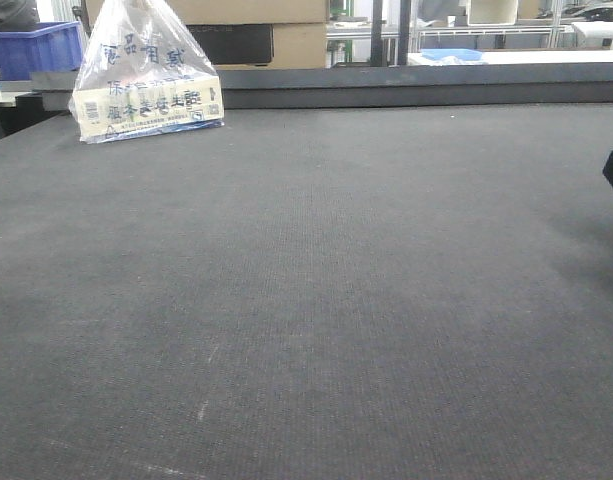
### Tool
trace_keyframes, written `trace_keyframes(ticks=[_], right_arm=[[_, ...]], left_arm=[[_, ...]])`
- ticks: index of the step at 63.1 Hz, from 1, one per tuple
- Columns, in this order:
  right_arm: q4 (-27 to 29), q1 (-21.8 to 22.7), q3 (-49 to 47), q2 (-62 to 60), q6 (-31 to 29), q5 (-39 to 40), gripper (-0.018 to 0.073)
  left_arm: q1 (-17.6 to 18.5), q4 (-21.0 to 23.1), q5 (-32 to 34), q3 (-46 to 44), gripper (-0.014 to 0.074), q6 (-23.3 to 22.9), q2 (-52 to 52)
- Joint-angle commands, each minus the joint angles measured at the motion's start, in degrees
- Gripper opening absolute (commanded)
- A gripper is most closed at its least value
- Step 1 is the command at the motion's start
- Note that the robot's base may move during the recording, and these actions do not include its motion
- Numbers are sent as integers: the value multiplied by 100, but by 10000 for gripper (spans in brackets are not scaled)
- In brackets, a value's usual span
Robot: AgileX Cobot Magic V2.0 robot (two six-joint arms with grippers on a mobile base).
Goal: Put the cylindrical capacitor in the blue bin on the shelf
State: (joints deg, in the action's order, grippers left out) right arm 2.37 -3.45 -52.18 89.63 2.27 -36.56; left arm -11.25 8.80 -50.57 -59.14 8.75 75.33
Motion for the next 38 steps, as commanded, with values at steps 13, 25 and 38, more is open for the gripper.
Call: trace_keyframes(ticks=[13,25,38], right_arm=[[-55,-8,-36,4,-24,-88,-162],[-55,-8,-36,4,-24,-88,-162],[-55,-8,-36,4,-24,-108,-162]], left_arm=[[343,44,329,-36,356,5,-4],[693,-139,803,-36,572,-234,135],[680,-723,803,-36,455,-641,563]])
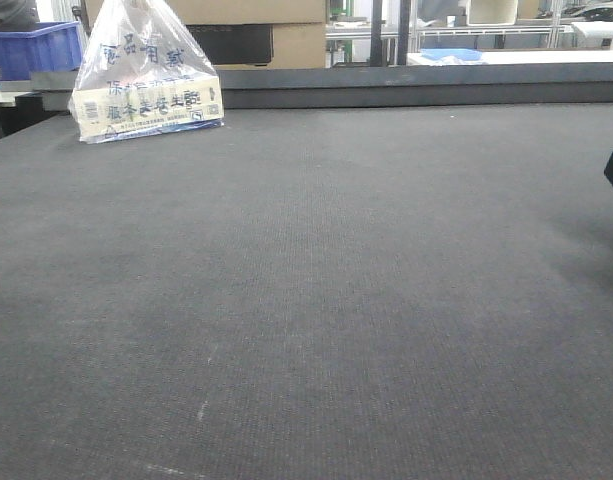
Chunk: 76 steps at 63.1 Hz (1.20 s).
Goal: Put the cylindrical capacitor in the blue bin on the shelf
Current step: 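Close the left gripper on the orange cylinder and lift both objects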
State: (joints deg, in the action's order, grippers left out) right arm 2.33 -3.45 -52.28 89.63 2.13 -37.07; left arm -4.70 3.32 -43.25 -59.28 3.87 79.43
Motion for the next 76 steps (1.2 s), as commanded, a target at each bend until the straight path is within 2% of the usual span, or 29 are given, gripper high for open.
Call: trace_keyframes(ticks=[1,14,36,39,42,49,53,70,76], right_arm=[[-51,-8,-26,4,-10,-57,-162],[-51,-8,-26,4,-10,-57,-162],[-51,-8,-26,4,-10,-57,-162],[-51,-8,-26,4,-10,-57,-162],[-51,-8,-26,4,-10,-57,-162],[7,-8,-26,4,1,-61,-163],[31,-8,-26,-80,75,-61,-163],[31,-8,-26,-993,160,40,-163],[-15,-8,-14,-1396,160,150,-163]], left_arm=[[25,-175,71,-23,457,-154,179],[25,-332,74,-23,477,-154,614],[25,-332,140,-23,458,-154,1040],[25,-332,140,-23,424,-154,1049],[25,-332,140,-12,344,-154,1071],[25,-332,140,-12,96,-154,1071],[25,-332,82,-12,-108,-154,1061],[25,-243,128,-24,-111,-154,398],[25,-243,452,78,-111,-64,-41]])
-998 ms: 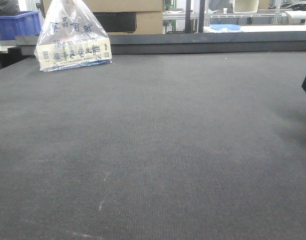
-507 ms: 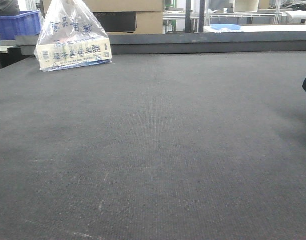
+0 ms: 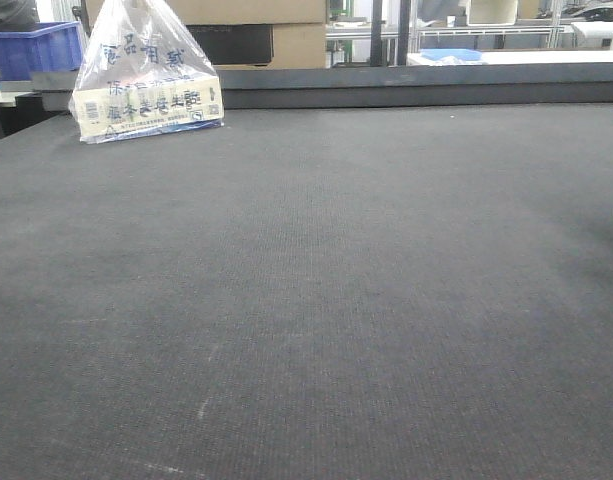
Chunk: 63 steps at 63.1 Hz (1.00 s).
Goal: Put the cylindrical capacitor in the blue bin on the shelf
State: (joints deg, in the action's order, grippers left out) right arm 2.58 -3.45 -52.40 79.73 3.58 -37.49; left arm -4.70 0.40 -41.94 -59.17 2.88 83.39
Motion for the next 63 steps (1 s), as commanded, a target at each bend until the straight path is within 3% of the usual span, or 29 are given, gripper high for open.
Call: trace_keyframes(ticks=[1,22,31,45,63], right_arm=[[-66,-8,-1,-469,14,230,-163],[-333,-8,1141,-2150,-22,1644,-163],[-345,-8,1624,-3062,-22,2028,-163],[-345,-8,1709,-4283,-22,1705,-163],[-345,-8,1709,-5558,-22,1650,-163]], left_arm=[[25,49,412,105,-111,56,-511],[25,92,2367,1834,-111,160,-2393],[25,410,2949,2491,-111,160,-3469],[25,549,2886,2716,-111,160,-5223],[25,549,2725,2721,-111,160,-6762]])
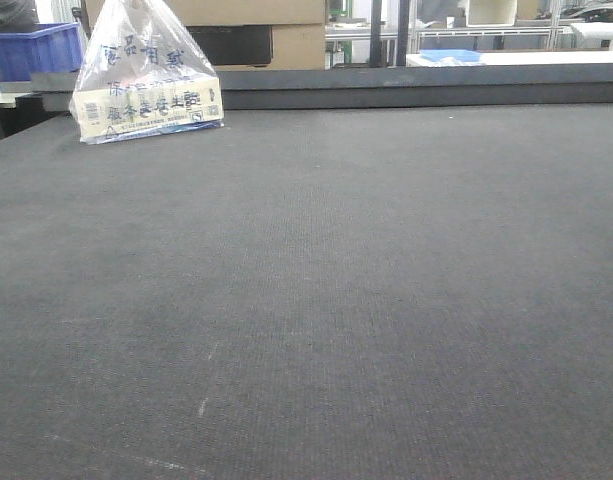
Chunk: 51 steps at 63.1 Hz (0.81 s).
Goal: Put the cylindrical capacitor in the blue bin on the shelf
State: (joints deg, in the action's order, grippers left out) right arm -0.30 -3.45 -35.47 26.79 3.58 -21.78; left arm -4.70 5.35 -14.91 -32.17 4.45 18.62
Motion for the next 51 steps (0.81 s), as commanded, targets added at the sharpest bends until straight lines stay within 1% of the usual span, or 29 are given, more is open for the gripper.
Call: trace_keyframes(ticks=[1,12,19,51], right_arm=[[-57,-8,16,-311,-22,79,-163],[-57,-8,16,-808,-22,79,-163],[-57,-8,16,-976,-22,79,-163],[-57,-8,16,-999,-22,79,-163]], left_arm=[[25,53,23,21,-111,2,-330],[25,53,23,21,-111,2,-769],[25,53,23,21,-111,2,-868],[25,53,23,21,-111,2,-876]])
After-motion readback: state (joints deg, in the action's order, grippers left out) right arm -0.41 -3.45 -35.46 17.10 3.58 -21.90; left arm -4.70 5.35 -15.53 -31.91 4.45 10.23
